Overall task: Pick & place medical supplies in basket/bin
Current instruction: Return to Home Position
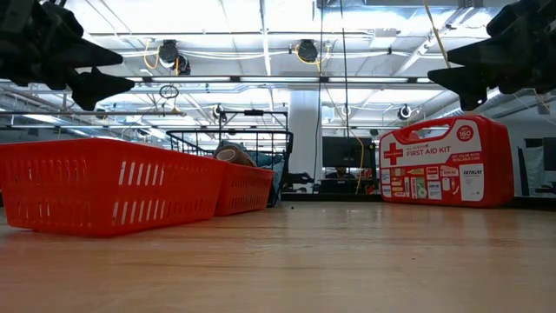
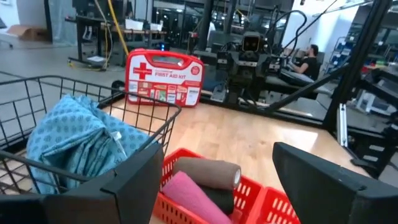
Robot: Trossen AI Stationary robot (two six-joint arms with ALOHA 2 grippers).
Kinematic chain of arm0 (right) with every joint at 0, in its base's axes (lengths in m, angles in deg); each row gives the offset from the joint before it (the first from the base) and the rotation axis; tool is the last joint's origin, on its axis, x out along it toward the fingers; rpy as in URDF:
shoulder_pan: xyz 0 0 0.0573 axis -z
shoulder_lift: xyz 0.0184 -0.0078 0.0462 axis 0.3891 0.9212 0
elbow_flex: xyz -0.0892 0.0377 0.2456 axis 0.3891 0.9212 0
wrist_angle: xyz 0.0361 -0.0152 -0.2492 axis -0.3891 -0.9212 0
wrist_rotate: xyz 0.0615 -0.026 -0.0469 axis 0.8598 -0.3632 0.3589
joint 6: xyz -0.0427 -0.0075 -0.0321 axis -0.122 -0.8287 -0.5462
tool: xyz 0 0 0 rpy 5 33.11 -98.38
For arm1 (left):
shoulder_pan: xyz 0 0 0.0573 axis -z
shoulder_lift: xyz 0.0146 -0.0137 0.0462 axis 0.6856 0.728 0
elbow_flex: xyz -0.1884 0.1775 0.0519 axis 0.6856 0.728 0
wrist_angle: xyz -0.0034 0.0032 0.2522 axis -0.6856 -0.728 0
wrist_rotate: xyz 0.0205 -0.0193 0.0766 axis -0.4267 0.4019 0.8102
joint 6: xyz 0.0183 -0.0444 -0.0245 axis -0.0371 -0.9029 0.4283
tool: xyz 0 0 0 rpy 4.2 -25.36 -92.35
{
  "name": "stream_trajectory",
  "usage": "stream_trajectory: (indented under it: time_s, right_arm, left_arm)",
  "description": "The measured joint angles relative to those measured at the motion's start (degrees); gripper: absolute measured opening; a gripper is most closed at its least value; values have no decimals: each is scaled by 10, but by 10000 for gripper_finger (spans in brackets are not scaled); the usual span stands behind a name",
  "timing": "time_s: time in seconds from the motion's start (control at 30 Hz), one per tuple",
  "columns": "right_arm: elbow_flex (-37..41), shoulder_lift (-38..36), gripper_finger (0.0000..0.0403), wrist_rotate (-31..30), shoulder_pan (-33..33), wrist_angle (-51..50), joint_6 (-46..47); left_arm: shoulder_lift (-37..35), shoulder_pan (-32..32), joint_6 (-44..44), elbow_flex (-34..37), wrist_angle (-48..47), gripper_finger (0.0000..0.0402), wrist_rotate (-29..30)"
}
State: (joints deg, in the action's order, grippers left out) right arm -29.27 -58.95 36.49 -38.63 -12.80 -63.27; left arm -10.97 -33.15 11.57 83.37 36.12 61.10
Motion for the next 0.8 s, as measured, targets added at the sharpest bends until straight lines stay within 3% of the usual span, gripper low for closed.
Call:
stream_trajectory:
  time_s: [0.3, 0.8]
  right_arm:
    - [1, 0, 215, 0, 0, 0, 4]
    - [1, 0, 216, -1, 0, 0, 4]
  left_arm:
    - [0, 0, -3, 2, -4, 310, 36]
    - [0, 0, 0, 2, -5, 310, 34]
